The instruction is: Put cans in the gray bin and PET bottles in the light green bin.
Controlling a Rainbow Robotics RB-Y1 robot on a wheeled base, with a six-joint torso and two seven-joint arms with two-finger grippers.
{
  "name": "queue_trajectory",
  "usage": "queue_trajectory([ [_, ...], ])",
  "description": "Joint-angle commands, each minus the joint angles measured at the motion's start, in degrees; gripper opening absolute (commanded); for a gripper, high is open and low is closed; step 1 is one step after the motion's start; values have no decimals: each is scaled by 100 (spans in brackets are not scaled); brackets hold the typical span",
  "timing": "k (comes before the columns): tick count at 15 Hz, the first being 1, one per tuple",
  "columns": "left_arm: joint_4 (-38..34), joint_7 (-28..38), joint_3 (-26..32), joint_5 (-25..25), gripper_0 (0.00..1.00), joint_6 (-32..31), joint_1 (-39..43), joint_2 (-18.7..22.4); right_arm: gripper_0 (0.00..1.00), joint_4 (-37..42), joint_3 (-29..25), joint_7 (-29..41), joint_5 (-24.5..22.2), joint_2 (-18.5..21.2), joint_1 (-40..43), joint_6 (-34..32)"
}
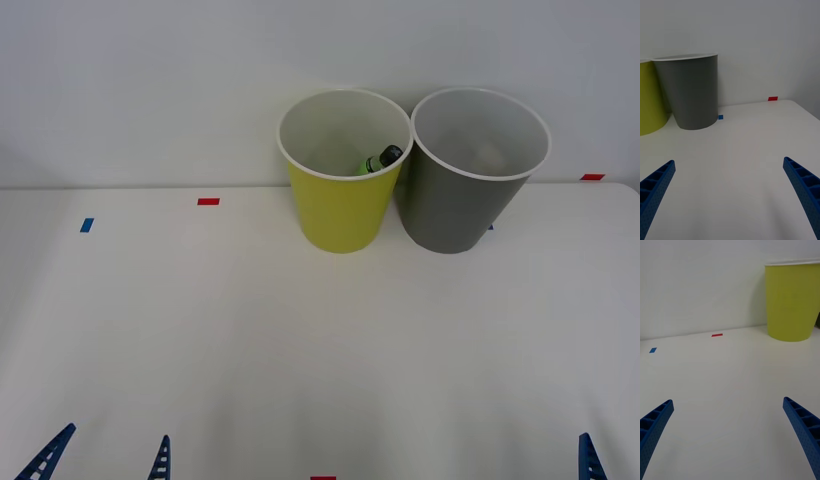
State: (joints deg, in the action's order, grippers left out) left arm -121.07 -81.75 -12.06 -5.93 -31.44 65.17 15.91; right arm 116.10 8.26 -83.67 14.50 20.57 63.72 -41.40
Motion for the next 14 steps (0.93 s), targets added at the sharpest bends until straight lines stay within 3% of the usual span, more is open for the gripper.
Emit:
queue_trajectory([
  [1, 92, -131, -16, 92, 100, -223, 207, -9, 100, 0, 0, 0, 0, 0, 0, 0],
  [14, 180, -359, 2, 180, 100, -267, 338, -106, 100, 0, 0, 0, 0, 0, 0, 0],
])
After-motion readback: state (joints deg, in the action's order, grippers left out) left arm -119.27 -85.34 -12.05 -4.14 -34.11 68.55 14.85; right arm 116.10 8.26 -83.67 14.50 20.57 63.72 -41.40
